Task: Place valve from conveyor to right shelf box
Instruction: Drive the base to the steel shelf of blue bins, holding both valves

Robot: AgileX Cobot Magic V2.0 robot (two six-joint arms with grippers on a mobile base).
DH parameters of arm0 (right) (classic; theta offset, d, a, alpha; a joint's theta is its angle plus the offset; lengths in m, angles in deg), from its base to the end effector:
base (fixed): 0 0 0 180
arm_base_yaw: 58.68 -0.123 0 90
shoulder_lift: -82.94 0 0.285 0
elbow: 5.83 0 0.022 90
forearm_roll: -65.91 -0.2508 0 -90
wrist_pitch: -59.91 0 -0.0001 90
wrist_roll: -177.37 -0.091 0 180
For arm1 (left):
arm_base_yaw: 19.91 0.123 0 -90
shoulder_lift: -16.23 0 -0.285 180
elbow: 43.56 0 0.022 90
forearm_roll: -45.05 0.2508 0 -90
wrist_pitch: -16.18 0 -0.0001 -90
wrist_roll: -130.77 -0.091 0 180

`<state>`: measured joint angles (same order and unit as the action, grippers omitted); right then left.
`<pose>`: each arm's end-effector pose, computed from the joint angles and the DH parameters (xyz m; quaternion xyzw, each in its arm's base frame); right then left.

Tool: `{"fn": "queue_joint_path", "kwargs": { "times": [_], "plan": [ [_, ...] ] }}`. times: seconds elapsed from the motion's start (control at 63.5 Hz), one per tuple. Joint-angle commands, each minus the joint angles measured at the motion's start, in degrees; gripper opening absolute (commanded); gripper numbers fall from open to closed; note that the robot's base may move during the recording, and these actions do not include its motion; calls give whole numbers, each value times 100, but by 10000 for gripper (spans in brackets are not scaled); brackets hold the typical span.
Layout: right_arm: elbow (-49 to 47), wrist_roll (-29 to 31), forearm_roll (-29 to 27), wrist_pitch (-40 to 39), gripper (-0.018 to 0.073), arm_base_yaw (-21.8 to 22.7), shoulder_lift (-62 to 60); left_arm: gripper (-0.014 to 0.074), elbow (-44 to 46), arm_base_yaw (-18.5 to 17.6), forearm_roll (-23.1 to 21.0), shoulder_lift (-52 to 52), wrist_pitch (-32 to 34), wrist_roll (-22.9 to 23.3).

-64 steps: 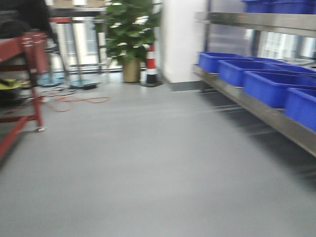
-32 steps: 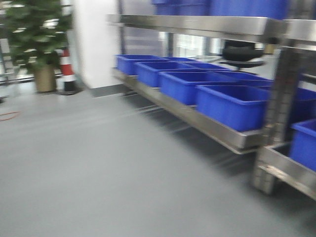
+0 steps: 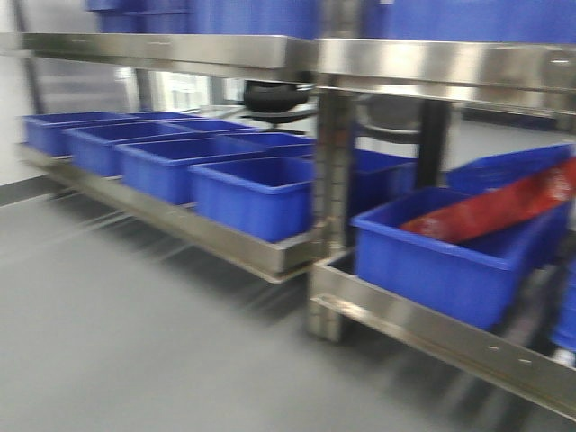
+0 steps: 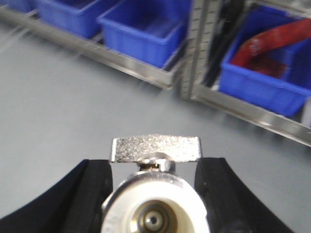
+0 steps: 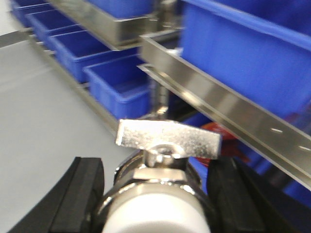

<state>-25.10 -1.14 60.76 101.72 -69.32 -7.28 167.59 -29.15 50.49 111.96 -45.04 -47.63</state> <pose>0.3057 0.0630 0.4780 -0.0766 0.8263 0.0878 0.5511 0.3162 -0.0438 0.4811 0.0606 0.8871 0.0042 0.4575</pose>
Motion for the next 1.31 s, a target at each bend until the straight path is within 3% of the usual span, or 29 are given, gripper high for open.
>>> {"fn": "queue_joint_path", "kwargs": {
  "times": [0.0, 1.291],
  "plan": [
    [-91, 6, 42, -419, -162, 12, -93, -111, 83, -15, -24, -83, 243, 31],
    [-91, 6, 42, -419, -162, 12, -93, -111, 83, -15, -24, -83, 243, 31]
  ]
}}
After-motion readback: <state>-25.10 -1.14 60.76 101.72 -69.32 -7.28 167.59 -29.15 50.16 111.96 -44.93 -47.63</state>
